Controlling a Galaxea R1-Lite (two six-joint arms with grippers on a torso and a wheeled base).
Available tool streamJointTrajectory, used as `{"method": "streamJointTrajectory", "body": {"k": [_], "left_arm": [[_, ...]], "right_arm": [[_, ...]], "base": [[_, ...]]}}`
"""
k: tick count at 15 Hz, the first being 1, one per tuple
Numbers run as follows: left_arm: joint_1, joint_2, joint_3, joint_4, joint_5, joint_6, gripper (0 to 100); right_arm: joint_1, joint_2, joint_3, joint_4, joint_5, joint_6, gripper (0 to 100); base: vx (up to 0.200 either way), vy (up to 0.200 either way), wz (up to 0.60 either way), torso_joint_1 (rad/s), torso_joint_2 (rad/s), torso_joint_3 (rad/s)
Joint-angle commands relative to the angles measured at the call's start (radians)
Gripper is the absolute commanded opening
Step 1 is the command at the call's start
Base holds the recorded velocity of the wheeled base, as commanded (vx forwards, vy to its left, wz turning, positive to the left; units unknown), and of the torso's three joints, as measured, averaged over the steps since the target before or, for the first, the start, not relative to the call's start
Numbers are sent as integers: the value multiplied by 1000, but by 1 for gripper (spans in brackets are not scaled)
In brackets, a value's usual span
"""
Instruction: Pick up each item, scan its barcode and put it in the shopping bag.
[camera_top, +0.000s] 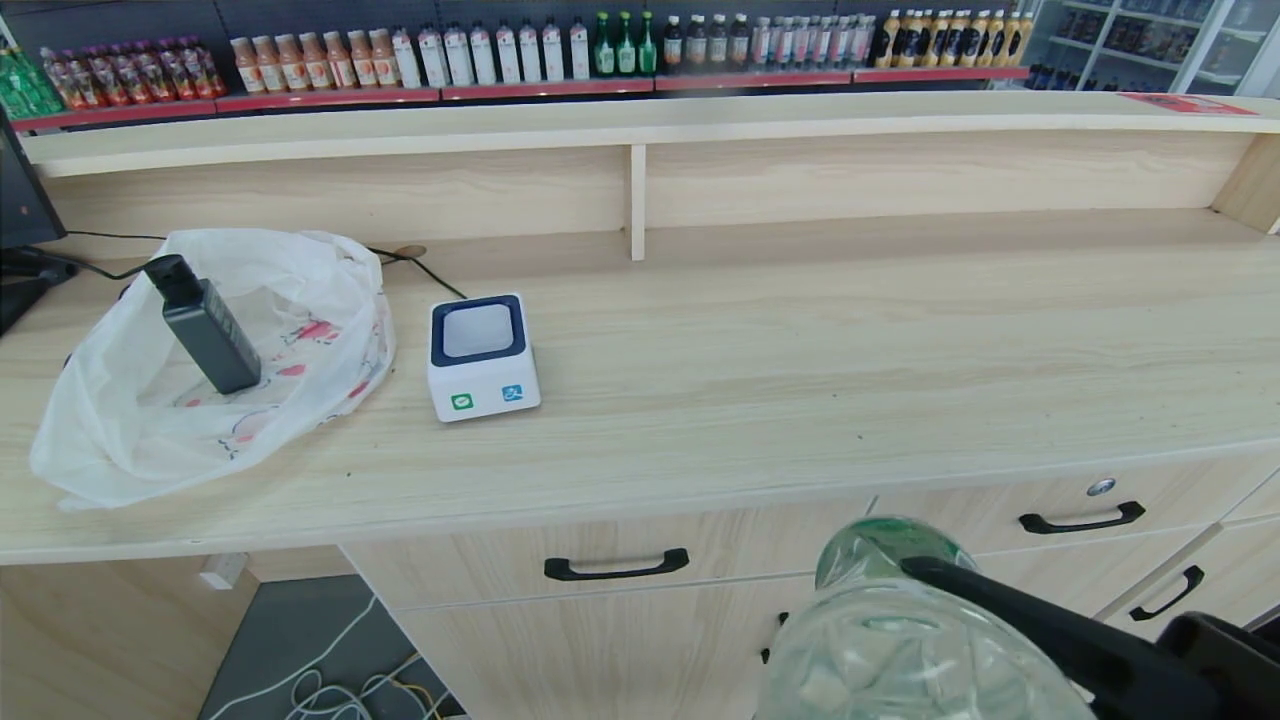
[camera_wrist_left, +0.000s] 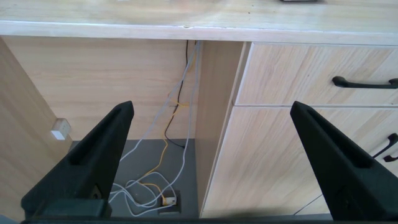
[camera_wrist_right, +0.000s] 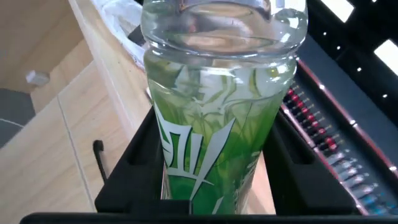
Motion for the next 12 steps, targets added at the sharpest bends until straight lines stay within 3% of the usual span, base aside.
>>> {"method": "streamJointTrajectory", "body": {"k": [1, 4, 7, 9, 12], "left_arm": [[0, 0, 0, 0, 0, 0, 100], [0, 1, 0, 0, 0, 0, 100], [0, 0, 0, 0, 0, 0, 100], [0, 1, 0, 0, 0, 0, 100], [0, 1, 0, 0, 0, 0, 100]], "right_arm": [[14, 22, 12, -1, 12, 105, 0], [12, 28, 20, -1, 145, 224, 0], [11, 42, 12, -1, 177, 234, 0], [8, 36, -17, -1, 151, 297, 0], [3, 71, -60, -1, -14, 441, 0]], "base": [[0, 0, 0, 0, 0, 0], [0, 0, 0, 0, 0, 0], [0, 0, 0, 0, 0, 0], [0, 0, 0, 0, 0, 0], [0, 0, 0, 0, 0, 0]]}}
